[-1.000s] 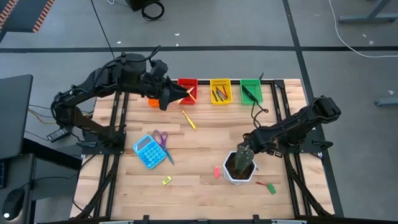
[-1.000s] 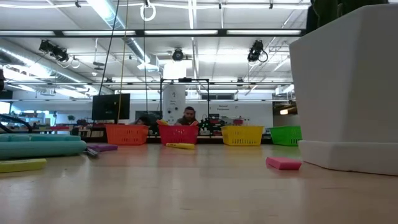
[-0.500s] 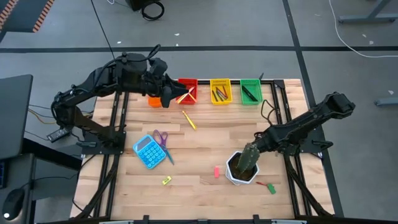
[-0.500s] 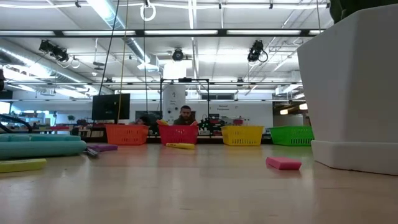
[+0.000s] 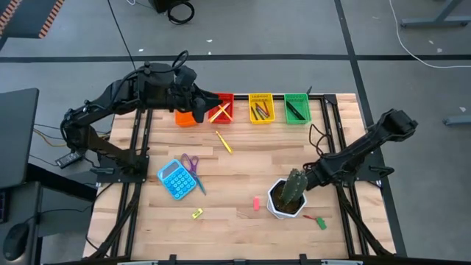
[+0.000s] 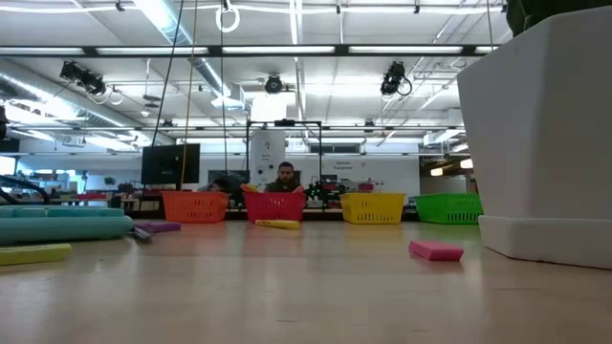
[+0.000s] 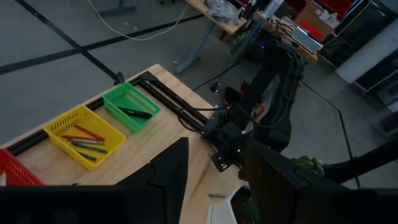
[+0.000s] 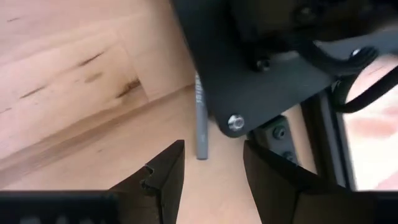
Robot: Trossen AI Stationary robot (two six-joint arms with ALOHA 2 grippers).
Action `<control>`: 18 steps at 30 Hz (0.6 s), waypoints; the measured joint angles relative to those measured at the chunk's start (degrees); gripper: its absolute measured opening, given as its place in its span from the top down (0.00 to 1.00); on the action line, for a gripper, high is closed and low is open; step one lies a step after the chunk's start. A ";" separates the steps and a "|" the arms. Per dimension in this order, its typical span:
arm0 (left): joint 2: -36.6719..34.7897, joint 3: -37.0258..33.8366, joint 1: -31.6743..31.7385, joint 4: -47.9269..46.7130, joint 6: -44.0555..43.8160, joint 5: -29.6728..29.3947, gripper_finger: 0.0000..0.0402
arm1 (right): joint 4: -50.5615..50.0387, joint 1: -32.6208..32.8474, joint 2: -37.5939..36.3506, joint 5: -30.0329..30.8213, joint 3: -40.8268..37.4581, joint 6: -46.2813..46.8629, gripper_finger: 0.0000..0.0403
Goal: Sort crayons/erasers/pens/pencils in bins
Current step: Put the right gray crayon into the yellow bin
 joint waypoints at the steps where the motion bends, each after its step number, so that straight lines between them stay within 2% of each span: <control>1: 0.02 0.00 0.00 0.00 0.00 -0.11 0.60 | 0.50 -0.46 0.38 0.37 0.00 0.21 0.58; 5: 0.02 0.00 0.00 0.00 -0.07 -0.19 0.60 | 2.68 -2.09 1.56 2.27 0.00 0.10 0.58; 18: 0.04 0.00 0.00 -0.02 -1.72 -0.17 0.60 | 4.06 -2.04 4.34 1.42 0.00 -0.03 0.58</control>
